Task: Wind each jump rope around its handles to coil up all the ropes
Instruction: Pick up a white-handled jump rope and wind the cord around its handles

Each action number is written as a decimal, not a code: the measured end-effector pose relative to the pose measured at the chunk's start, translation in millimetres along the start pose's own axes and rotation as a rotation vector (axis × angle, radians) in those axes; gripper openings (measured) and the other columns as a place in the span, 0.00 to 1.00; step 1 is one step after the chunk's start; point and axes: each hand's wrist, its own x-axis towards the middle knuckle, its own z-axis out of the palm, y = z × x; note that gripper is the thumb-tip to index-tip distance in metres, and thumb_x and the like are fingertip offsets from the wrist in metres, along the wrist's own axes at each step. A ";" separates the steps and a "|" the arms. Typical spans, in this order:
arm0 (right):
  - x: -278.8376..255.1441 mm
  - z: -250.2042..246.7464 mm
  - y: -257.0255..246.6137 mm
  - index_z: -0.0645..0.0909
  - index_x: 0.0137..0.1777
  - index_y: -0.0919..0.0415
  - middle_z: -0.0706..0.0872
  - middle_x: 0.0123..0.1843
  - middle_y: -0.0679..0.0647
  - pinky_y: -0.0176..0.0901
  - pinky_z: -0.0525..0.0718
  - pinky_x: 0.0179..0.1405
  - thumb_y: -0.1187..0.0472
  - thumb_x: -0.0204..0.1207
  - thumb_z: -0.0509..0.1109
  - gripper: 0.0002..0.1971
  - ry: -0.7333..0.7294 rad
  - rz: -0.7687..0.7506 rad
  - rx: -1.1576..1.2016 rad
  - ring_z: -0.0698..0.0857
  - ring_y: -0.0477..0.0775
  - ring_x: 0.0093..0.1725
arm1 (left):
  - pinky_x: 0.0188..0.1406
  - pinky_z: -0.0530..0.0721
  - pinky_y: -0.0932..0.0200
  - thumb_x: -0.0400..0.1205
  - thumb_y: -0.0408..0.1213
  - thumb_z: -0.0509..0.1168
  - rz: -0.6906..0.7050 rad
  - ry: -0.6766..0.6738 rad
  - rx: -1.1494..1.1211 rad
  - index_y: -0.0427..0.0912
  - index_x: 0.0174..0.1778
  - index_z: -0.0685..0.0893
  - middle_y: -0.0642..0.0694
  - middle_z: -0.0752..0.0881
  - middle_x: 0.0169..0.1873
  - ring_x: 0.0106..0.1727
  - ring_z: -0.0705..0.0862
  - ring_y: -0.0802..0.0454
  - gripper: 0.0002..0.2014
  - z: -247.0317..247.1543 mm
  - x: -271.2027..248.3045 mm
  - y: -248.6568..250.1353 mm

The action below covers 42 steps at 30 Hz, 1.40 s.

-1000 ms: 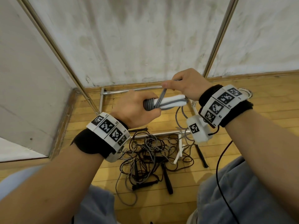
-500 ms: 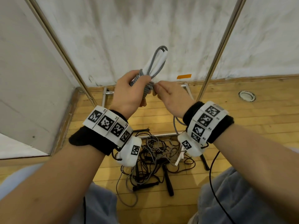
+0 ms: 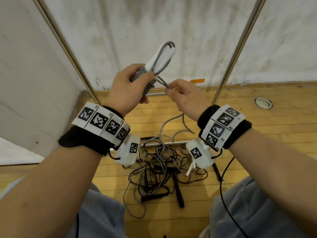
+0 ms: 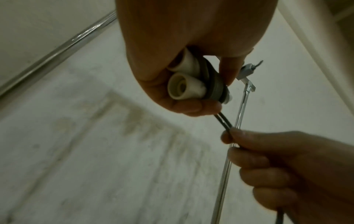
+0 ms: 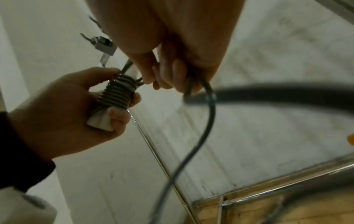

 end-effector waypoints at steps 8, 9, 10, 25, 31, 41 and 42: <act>-8.9 5.9 -5.3 0.76 0.35 0.55 0.71 0.26 0.45 0.40 0.76 0.30 0.53 0.85 0.56 0.17 -0.171 -0.017 -0.243 0.74 0.44 0.25 | 0.46 0.84 0.49 0.81 0.51 0.63 0.180 0.159 0.733 0.52 0.66 0.77 0.47 0.86 0.50 0.49 0.85 0.43 0.18 -11.9 3.7 -32.8; -9.7 5.9 -5.5 0.76 0.36 0.54 0.71 0.26 0.45 0.35 0.70 0.27 0.54 0.85 0.56 0.16 -0.189 -0.039 -0.308 0.72 0.43 0.25 | 0.47 0.81 0.50 0.82 0.51 0.62 0.170 0.132 0.841 0.53 0.70 0.74 0.45 0.85 0.54 0.52 0.84 0.41 0.20 -12.6 4.3 -36.9; -11.0 5.9 -5.4 0.76 0.37 0.55 0.71 0.26 0.45 0.34 0.66 0.26 0.54 0.85 0.56 0.15 -0.211 -0.057 -0.370 0.71 0.43 0.26 | 0.46 0.79 0.49 0.83 0.50 0.62 0.142 0.089 0.923 0.54 0.72 0.72 0.44 0.84 0.56 0.54 0.83 0.40 0.21 -12.3 5.0 -41.0; -6.0 -7.7 3.6 0.70 0.30 0.52 0.71 0.26 0.45 0.39 0.60 0.26 0.51 0.84 0.56 0.19 -0.107 -0.163 -0.646 0.69 0.43 0.27 | 0.48 0.82 0.48 0.79 0.47 0.68 -0.054 -0.563 1.078 0.55 0.54 0.72 0.52 0.83 0.43 0.46 0.82 0.47 0.12 28.3 -11.0 -55.6; 0.7 -11.8 8.8 0.70 0.26 0.52 0.71 0.24 0.46 0.39 0.60 0.25 0.44 0.80 0.61 0.22 0.007 -0.088 -0.713 0.70 0.45 0.25 | 0.38 0.72 0.57 0.80 0.47 0.68 0.063 -0.655 1.041 0.56 0.55 0.78 0.59 0.77 0.34 0.42 0.79 0.50 0.10 24.2 -18.8 -43.5; 4.9 -30.1 7.3 0.82 0.24 0.48 0.64 0.18 0.47 0.35 0.62 0.21 0.42 0.74 0.70 0.18 -0.127 0.130 -0.190 0.62 0.48 0.19 | 0.29 0.74 0.54 0.74 0.60 0.67 0.171 -0.489 0.836 0.54 0.41 0.86 0.51 0.81 0.26 0.30 0.78 0.53 0.14 19.1 -27.9 -23.0; 5.1 -32.7 7.0 0.82 0.23 0.47 0.65 0.22 0.52 0.38 0.63 0.24 0.43 0.74 0.70 0.19 -0.131 0.155 -0.138 0.63 0.51 0.23 | 0.31 0.77 0.51 0.75 0.59 0.67 0.154 -0.479 0.796 0.55 0.42 0.86 0.51 0.81 0.27 0.31 0.79 0.53 0.12 17.4 -27.4 -20.4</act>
